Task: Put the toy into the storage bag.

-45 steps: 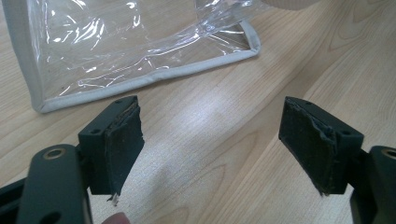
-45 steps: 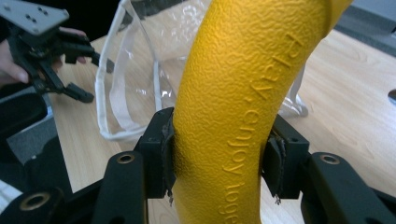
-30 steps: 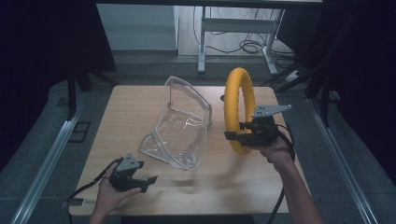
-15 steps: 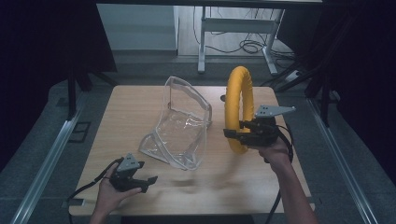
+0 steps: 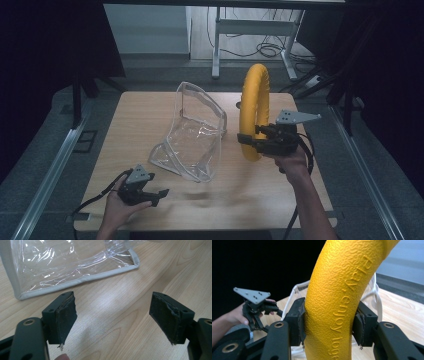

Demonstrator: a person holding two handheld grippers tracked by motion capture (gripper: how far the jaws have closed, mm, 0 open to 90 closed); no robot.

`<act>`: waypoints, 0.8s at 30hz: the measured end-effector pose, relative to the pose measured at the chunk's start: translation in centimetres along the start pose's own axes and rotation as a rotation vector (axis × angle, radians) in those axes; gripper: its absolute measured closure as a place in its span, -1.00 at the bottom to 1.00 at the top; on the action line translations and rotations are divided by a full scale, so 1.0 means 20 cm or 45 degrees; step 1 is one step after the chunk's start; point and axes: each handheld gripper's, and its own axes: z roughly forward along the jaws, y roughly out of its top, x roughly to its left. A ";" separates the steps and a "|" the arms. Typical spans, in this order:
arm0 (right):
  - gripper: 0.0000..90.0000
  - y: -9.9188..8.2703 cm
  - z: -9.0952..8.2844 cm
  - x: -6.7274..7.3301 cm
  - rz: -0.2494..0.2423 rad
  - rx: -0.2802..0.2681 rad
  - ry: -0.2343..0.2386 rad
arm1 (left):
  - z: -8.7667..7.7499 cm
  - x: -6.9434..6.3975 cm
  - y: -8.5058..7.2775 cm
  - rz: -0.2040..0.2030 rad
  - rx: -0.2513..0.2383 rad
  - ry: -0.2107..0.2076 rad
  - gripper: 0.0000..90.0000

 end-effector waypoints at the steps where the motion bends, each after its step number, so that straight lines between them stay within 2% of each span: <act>1: 0.13 0.01 0.00 0.01 0.000 -0.007 0.005 | 0.00 0.00 0.00 0.000 0.000 0.000 -0.52; 24: 0.12 0.22 0.05 0.17 -0.083 -0.138 0.112 | 0.00 0.00 0.00 0.001 -0.003 0.002 -0.52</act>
